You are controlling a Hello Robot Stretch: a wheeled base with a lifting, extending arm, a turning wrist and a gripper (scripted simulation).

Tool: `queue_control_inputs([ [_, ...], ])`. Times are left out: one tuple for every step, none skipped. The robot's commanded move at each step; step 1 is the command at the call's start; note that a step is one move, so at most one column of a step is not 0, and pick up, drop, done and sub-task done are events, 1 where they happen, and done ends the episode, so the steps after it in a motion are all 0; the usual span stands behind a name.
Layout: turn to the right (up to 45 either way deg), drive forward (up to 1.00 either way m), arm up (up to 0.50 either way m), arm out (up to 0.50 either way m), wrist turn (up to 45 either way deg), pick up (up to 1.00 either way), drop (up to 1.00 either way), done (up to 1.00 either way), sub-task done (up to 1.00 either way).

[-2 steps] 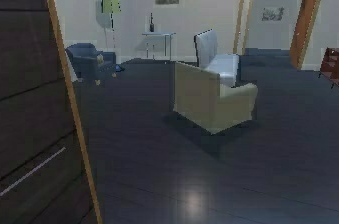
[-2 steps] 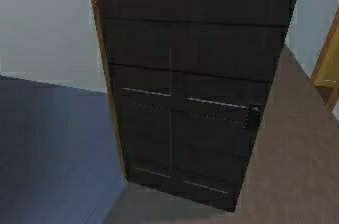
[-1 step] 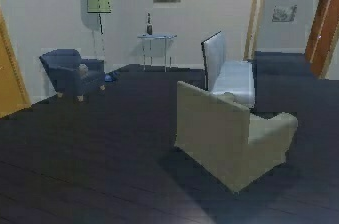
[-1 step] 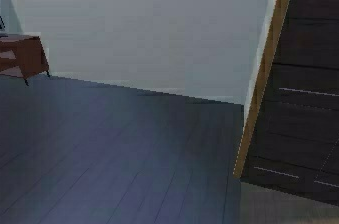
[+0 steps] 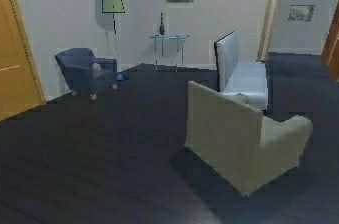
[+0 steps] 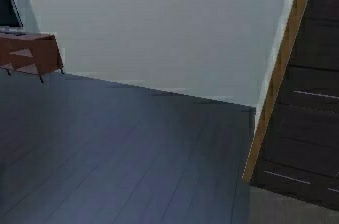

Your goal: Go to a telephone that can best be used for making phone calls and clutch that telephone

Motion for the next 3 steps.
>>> queue_control_inputs([
  [0.0,0.45,0.0,0.0,0.0,0.0,0.0,0.0,0.0],
  [-45.0,0.0,0.0,0.0,0.0,0.0,0.0,0.0,0.0],
  [-21.0,0.0,0.0,0.0,0.0,0.0,0.0,0.0,0.0],
])
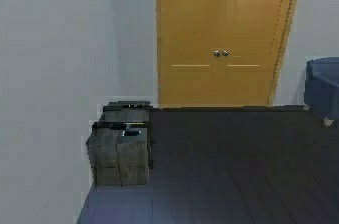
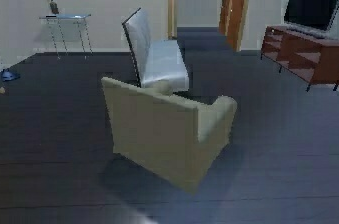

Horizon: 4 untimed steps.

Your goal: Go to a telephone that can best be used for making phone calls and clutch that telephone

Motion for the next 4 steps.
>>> queue_control_inputs([
  [0.0,0.7,0.0,0.0,0.0,0.0,0.0,0.0,0.0],
  [-45.0,0.0,0.0,0.0,0.0,0.0,0.0,0.0,0.0],
  [-45.0,0.0,0.0,0.0,0.0,0.0,0.0,0.0,0.0],
  [-18.0,0.0,0.0,0.0,0.0,0.0,0.0,0.0,0.0],
])
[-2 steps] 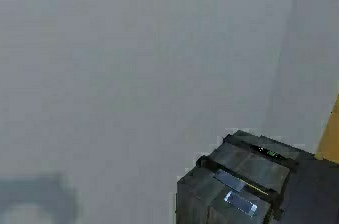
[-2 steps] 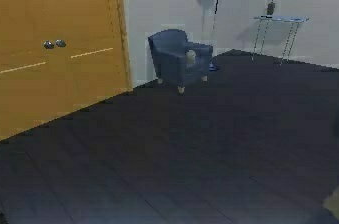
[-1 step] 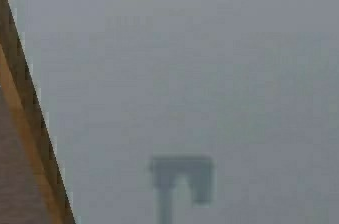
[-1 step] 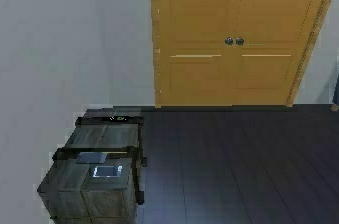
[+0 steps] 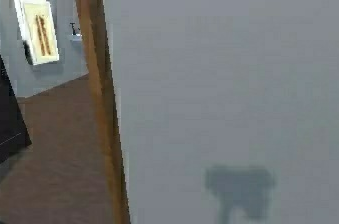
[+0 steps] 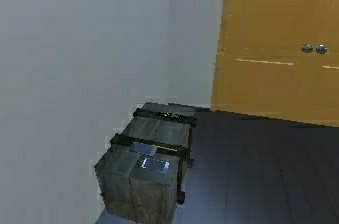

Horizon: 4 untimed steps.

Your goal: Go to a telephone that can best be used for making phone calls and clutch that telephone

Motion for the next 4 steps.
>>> queue_control_inputs([
  [45.0,0.0,0.0,0.0,0.0,0.0,0.0,0.0,0.0],
  [45.0,0.0,0.0,0.0,0.0,0.0,0.0,0.0,0.0],
  [15.0,0.0,0.0,0.0,0.0,0.0,0.0,0.0,0.0],
  [0.0,0.6,0.0,0.0,0.0,0.0,0.0,0.0,0.0],
])
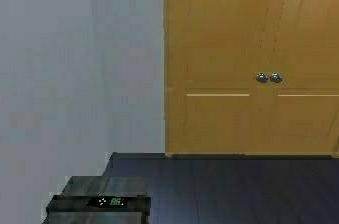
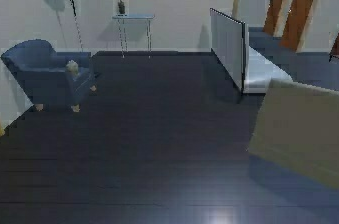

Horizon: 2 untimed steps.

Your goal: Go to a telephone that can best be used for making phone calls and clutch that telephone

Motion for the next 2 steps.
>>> queue_control_inputs([
  [-45.0,0.0,0.0,0.0,0.0,0.0,0.0,0.0,0.0],
  [-45.0,0.0,0.0,0.0,0.0,0.0,0.0,0.0,0.0],
])
